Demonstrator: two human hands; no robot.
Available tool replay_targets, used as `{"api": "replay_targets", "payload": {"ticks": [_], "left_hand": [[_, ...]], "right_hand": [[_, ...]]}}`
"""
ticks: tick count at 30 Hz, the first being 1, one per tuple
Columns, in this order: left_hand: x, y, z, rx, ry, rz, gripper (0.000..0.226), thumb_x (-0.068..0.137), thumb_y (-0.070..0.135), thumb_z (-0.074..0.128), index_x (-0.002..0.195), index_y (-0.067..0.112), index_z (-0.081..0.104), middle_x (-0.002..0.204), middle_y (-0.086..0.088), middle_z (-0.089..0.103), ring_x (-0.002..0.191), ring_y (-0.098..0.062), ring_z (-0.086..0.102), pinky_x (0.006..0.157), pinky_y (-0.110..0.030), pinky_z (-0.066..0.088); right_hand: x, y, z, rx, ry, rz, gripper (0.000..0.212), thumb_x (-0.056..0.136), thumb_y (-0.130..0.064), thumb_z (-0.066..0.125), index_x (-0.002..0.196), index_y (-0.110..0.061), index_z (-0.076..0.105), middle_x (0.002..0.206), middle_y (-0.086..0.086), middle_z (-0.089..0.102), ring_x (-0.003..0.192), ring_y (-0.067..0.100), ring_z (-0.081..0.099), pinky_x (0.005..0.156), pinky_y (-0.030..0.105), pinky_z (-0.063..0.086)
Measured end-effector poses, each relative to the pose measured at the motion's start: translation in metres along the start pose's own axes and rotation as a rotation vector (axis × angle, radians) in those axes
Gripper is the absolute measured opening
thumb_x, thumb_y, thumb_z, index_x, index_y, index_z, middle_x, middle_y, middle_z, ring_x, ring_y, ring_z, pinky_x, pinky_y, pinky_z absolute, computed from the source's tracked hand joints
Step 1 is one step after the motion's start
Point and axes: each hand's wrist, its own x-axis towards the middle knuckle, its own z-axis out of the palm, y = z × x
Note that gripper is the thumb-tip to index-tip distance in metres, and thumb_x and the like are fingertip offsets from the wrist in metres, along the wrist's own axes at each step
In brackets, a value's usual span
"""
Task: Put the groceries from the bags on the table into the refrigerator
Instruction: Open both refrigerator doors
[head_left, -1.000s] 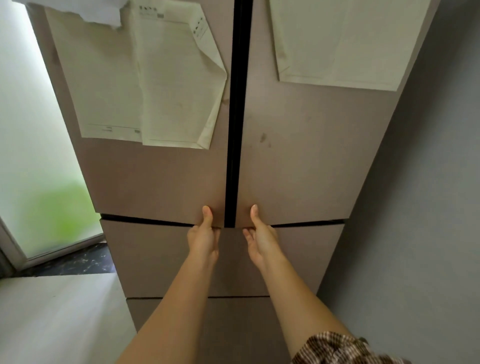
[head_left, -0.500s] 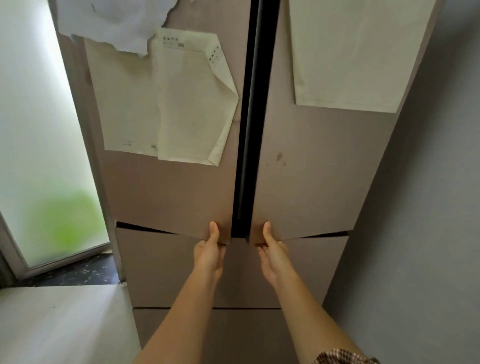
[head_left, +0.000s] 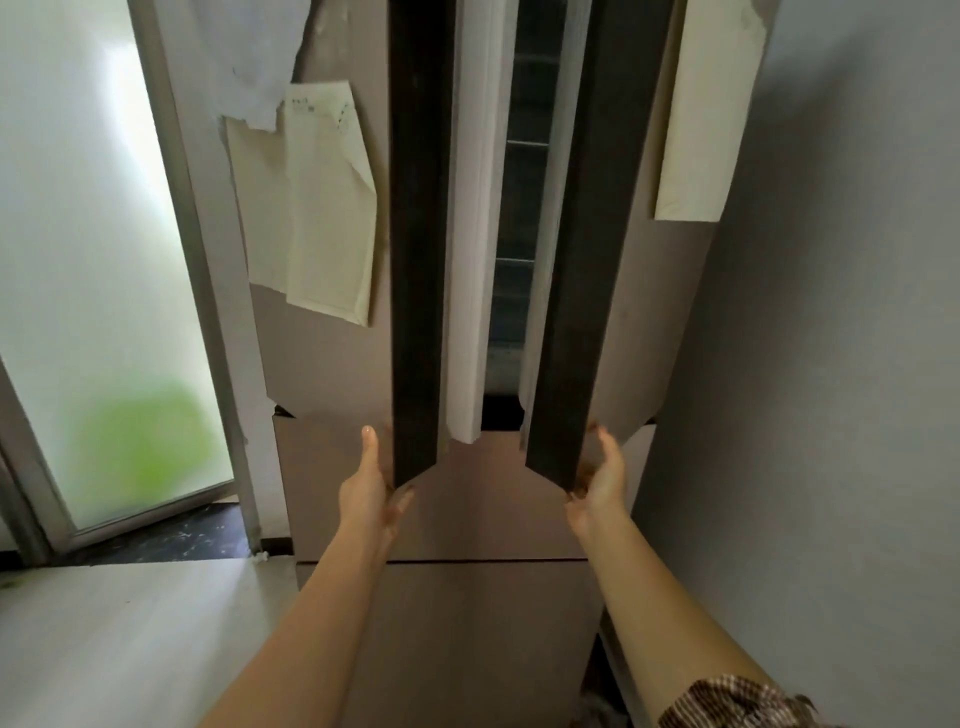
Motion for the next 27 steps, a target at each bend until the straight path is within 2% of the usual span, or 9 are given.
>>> {"api": "replay_targets", "payload": {"ticks": [3,6,9,11,14,16,19,22,27], "left_hand": [[-0.017,0.003,-0.006,0.107,0.095,0.107,0.065,0.092,0.054,0.045,0.143,0.015,0.033,0.147,-0.011,0.039,0.135,-0.03,0.037,0.112,-0.048,0.03],[-0.047,0.005,0.0,0.566,0.3,0.588,0.072,0.096,0.033,0.048,0.152,0.018,0.005,0.16,-0.007,0.004,0.146,-0.026,0.006,0.117,-0.048,0.017],[-0.053,0.003,0.014,1.194,0.003,1.35,0.083,0.086,0.028,0.056,0.152,0.019,0.007,0.16,-0.006,-0.002,0.147,-0.02,-0.006,0.118,-0.042,0.003],[-0.04,0.01,0.026,1.673,-0.116,1.546,0.085,0.084,0.033,0.06,0.151,0.017,0.011,0.159,-0.009,0.003,0.146,-0.024,-0.006,0.115,-0.045,-0.002],[-0.03,0.022,0.027,2.224,-0.029,1.347,0.07,0.098,0.038,0.037,0.149,0.008,-0.001,0.155,-0.015,-0.012,0.14,-0.029,-0.021,0.109,-0.043,-0.019],[-0.028,0.021,0.016,2.44,0.115,1.165,0.064,0.1,0.038,0.025,0.146,0.001,0.001,0.151,-0.023,-0.015,0.137,-0.036,-0.026,0.105,-0.047,-0.024],[-0.029,0.026,0.007,2.295,0.242,0.933,0.072,0.099,0.037,0.026,0.144,0.004,-0.018,0.144,-0.027,-0.029,0.128,-0.038,-0.035,0.103,-0.047,-0.026],[-0.027,0.046,0.006,2.173,0.359,0.864,0.087,0.094,0.03,0.04,0.143,0.014,-0.029,0.132,-0.03,-0.049,0.122,-0.043,-0.046,0.098,-0.054,-0.03],[-0.026,0.068,-0.011,2.075,0.431,0.693,0.099,0.086,0.043,0.051,0.144,0.026,-0.027,0.146,-0.019,-0.04,0.125,-0.052,-0.04,0.097,-0.071,-0.018]], "right_hand": [[-0.024,-0.01,0.001,-0.178,0.237,-0.118,0.061,0.092,-0.048,0.052,0.14,-0.011,0.044,0.128,0.006,0.054,0.122,0.029,0.05,0.104,0.042,0.038],[-0.055,-0.017,0.007,-0.597,0.467,-0.614,0.065,0.094,-0.036,0.054,0.148,-0.012,0.028,0.151,0.013,0.032,0.137,0.031,0.031,0.109,0.046,0.027],[-0.073,-0.024,0.013,-1.108,0.192,-1.157,0.074,0.089,-0.022,0.06,0.151,-0.014,0.02,0.158,0.008,0.017,0.144,0.023,0.017,0.115,0.04,0.015],[-0.069,-0.036,0.012,-1.589,0.033,-1.328,0.076,0.092,-0.02,0.052,0.154,-0.013,0.009,0.162,0.007,0.0,0.148,0.021,-0.003,0.118,0.037,-0.002],[-0.056,-0.06,-0.008,-2.16,0.052,-1.27,0.075,0.098,-0.027,0.039,0.151,-0.007,-0.01,0.153,0.012,-0.03,0.14,0.023,-0.03,0.106,0.037,-0.032],[-0.05,-0.065,-0.023,-2.385,0.114,-1.154,0.077,0.098,-0.029,0.037,0.149,-0.002,-0.014,0.149,0.017,-0.035,0.134,0.027,-0.037,0.095,0.041,-0.038],[-0.048,-0.064,-0.024,-2.408,0.188,-1.049,0.08,0.096,-0.029,0.038,0.147,0.002,-0.016,0.149,0.02,-0.035,0.133,0.03,-0.039,0.101,0.043,-0.034],[-0.041,-0.074,-0.013,-2.374,0.227,-1.023,0.084,0.095,-0.031,0.04,0.144,0.004,-0.019,0.148,0.022,-0.035,0.132,0.033,-0.04,0.112,0.046,-0.018],[-0.039,-0.071,-0.008,-2.191,0.283,-0.939,0.102,0.091,-0.035,0.051,0.14,-0.003,-0.033,0.153,0.026,-0.025,0.14,0.039,-0.028,0.116,0.051,-0.011]]}}
